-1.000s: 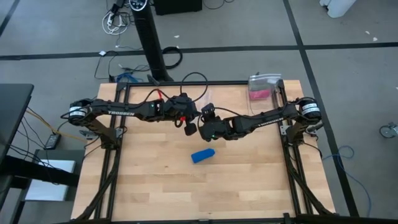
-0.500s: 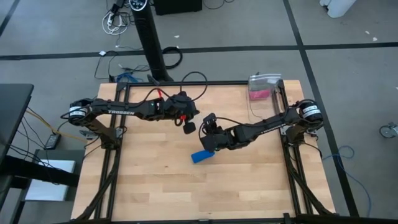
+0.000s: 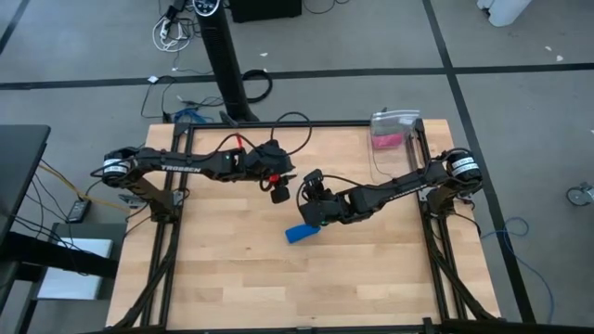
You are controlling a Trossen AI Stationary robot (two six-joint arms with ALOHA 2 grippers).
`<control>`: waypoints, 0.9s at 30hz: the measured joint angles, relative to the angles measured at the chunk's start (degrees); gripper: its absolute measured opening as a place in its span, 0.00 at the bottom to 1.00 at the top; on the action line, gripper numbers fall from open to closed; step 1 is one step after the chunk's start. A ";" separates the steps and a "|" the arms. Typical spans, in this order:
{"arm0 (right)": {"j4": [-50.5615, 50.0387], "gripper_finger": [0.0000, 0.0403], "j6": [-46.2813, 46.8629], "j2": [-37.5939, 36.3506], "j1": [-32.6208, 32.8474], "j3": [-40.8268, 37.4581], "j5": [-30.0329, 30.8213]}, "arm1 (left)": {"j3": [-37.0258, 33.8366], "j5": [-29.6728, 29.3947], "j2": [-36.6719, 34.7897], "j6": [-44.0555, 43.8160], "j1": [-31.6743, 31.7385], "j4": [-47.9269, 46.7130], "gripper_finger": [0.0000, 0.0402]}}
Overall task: Roll bandage
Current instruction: Put the blue rolled bandage into the transparent zip bag
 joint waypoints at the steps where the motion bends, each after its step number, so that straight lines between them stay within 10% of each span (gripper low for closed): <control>1: 0.02 0.00 0.00 0.00 0.00 0.00 0.00 | 0.00 1.06 0.24 0.00 0.00 0.00 0.35; 14: 2.65 0.00 -1.97 0.00 0.96 0.00 0.07 | -0.02 7.44 4.12 -0.64 0.00 -0.82 0.33; 22: 1.97 0.00 -0.83 0.00 3.08 0.00 0.07 | 0.04 6.74 3.53 2.92 0.00 -1.50 0.03; 27: 0.61 0.00 1.44 0.00 4.12 0.00 0.17 | 0.01 0.47 3.04 3.14 -0.02 -1.57 0.01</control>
